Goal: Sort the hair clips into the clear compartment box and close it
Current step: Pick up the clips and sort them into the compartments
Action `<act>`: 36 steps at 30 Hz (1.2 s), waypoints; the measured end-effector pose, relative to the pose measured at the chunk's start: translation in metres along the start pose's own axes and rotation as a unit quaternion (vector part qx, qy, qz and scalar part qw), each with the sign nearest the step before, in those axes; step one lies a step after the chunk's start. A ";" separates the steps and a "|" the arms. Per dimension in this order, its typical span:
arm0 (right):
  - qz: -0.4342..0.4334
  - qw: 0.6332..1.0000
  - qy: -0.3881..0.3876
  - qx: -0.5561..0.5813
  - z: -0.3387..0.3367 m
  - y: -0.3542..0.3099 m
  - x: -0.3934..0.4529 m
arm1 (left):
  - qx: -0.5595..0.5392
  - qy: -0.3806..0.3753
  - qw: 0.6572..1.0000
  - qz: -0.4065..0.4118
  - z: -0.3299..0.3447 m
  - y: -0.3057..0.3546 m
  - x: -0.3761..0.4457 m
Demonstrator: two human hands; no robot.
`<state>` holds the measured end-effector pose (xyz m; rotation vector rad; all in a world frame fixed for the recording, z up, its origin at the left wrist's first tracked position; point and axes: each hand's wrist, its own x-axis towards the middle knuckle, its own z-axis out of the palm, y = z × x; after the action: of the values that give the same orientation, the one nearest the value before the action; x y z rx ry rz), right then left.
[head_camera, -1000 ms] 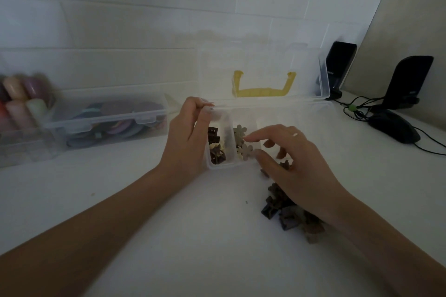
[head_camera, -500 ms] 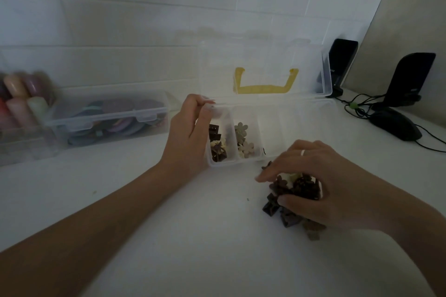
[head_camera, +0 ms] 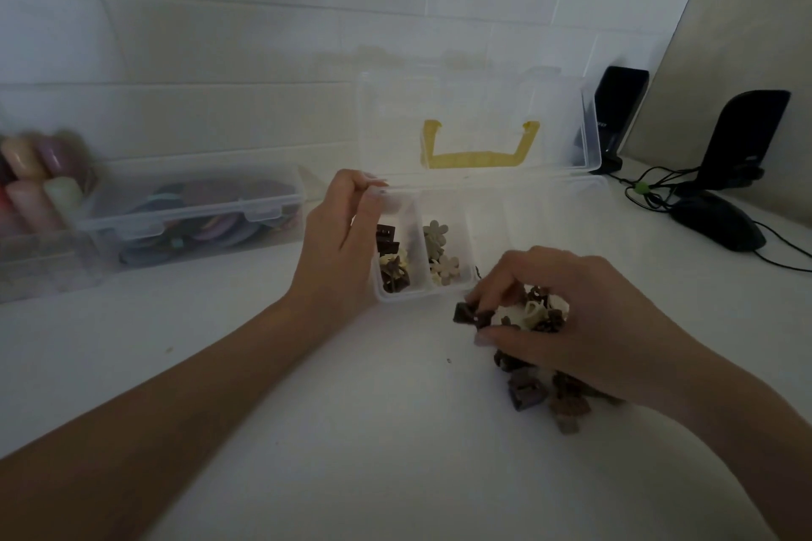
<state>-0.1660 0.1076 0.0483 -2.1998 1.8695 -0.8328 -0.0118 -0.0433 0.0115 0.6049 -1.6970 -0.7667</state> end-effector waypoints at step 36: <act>-0.069 0.985 0.151 -0.039 0.020 -0.002 0.029 | 0.025 -0.004 0.999 0.033 0.000 -0.002 -0.001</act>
<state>-0.1524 0.0759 0.0420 -2.3864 1.9194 -1.1983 -0.0111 -0.0438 0.0097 0.5777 -1.7398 -0.6823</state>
